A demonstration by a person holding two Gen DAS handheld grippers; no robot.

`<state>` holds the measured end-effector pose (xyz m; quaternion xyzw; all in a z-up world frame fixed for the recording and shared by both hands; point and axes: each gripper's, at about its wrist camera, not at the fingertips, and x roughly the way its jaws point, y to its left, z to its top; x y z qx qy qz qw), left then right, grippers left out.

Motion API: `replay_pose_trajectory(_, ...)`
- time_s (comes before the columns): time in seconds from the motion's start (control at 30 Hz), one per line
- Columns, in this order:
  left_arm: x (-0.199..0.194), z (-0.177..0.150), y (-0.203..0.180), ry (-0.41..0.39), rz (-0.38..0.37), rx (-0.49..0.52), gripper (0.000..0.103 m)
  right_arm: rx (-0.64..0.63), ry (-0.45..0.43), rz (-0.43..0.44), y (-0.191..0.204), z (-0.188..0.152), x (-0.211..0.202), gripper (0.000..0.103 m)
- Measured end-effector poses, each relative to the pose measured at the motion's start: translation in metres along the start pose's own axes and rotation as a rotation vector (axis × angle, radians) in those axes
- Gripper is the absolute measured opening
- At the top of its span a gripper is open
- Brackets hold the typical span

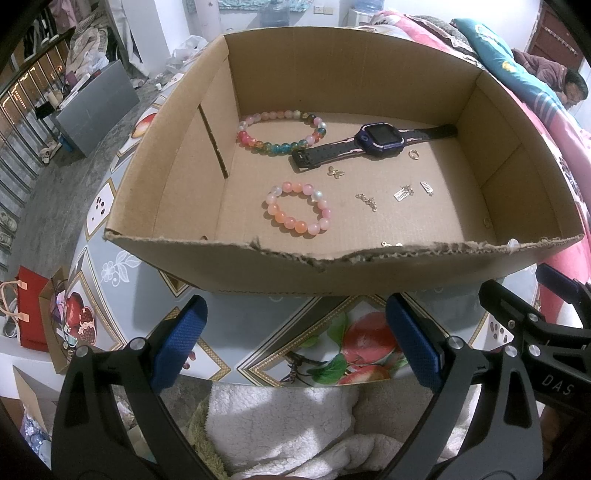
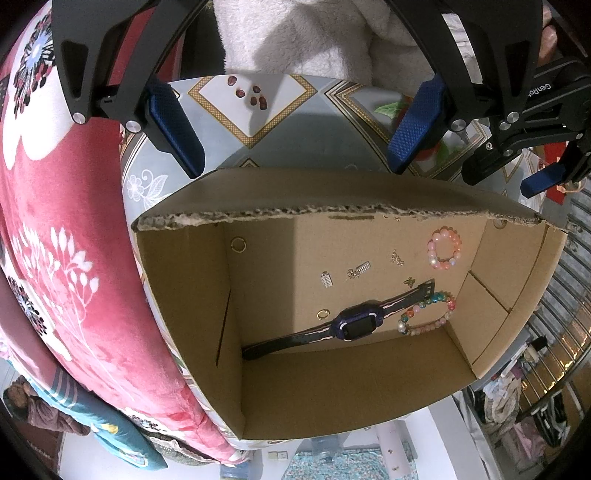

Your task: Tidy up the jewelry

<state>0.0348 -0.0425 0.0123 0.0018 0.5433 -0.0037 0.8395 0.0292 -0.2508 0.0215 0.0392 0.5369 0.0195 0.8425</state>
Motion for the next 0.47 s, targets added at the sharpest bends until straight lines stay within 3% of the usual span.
replay_pose_trajectory(0.47, 0.0008, -0.0005, -0.0002, 0.000, 0.000, 0.001, 0.094, 0.001, 0.000, 0.001, -0.0001, 0.0000, -0.0001, 0.097)
